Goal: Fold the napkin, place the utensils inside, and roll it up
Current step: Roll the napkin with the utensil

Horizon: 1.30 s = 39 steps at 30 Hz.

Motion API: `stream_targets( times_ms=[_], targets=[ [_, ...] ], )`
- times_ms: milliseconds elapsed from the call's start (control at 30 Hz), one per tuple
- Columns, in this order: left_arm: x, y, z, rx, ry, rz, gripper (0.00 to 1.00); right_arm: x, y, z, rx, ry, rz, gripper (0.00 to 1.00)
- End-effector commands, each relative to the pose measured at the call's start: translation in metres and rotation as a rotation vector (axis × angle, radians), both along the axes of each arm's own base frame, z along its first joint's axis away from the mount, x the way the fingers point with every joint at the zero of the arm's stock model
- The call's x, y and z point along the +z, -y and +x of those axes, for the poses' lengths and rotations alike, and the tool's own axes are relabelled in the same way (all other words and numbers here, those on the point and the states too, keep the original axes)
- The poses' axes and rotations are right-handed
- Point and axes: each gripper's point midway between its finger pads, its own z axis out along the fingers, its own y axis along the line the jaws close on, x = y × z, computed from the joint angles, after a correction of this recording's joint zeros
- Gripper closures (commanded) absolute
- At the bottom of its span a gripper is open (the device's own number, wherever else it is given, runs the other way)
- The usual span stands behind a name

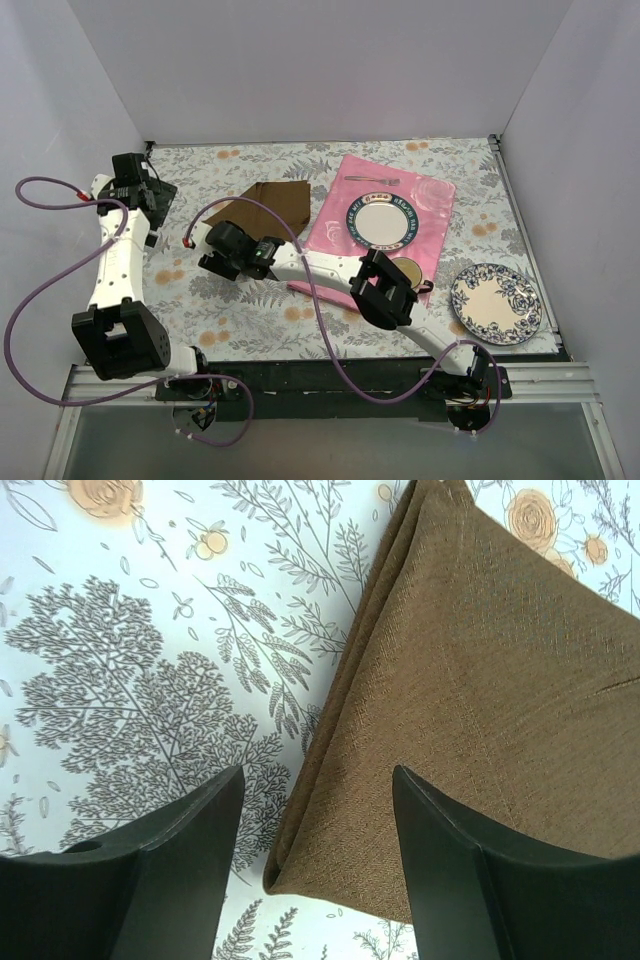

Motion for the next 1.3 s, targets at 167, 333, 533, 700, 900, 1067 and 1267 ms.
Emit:
stream_targets(
  times_ms=[167, 333, 533, 700, 900, 1067, 1267],
  targets=[
    [0.039, -0.003, -0.016, 0.041, 0.112, 0.021, 0.02, 0.001, -0.008, 0.013, -0.048, 0.025, 0.038, 0.31],
    [0.023, 0.001, -0.014, 0.03, 0.066, -0.012, 0.02, -0.012, -0.007, 0.014, -0.058, 0.017, 0.025, 0.33],
    [0.02, 0.001, -0.016, 0.035, 0.077, -0.015, 0.02, -0.028, -0.003, 0.02, -0.089, 0.031, -0.001, 0.35],
    [0.02, 0.001, -0.018, 0.038, 0.074, -0.012, 0.02, -0.039, 0.002, 0.029, -0.131, 0.044, -0.012, 0.36],
    [0.013, 0.002, -0.019, 0.035, 0.061, -0.014, 0.02, -0.055, 0.014, 0.039, -0.183, 0.001, -0.019, 0.4],
    [0.006, 0.002, -0.019, 0.031, 0.055, -0.016, 0.02, -0.07, 0.023, 0.034, -0.184, -0.069, -0.021, 0.5],
    [-0.025, 0.009, -0.021, -0.016, -0.011, -0.044, 0.02, -0.082, 0.021, 0.029, -0.162, -0.107, -0.027, 0.63]
  ],
)
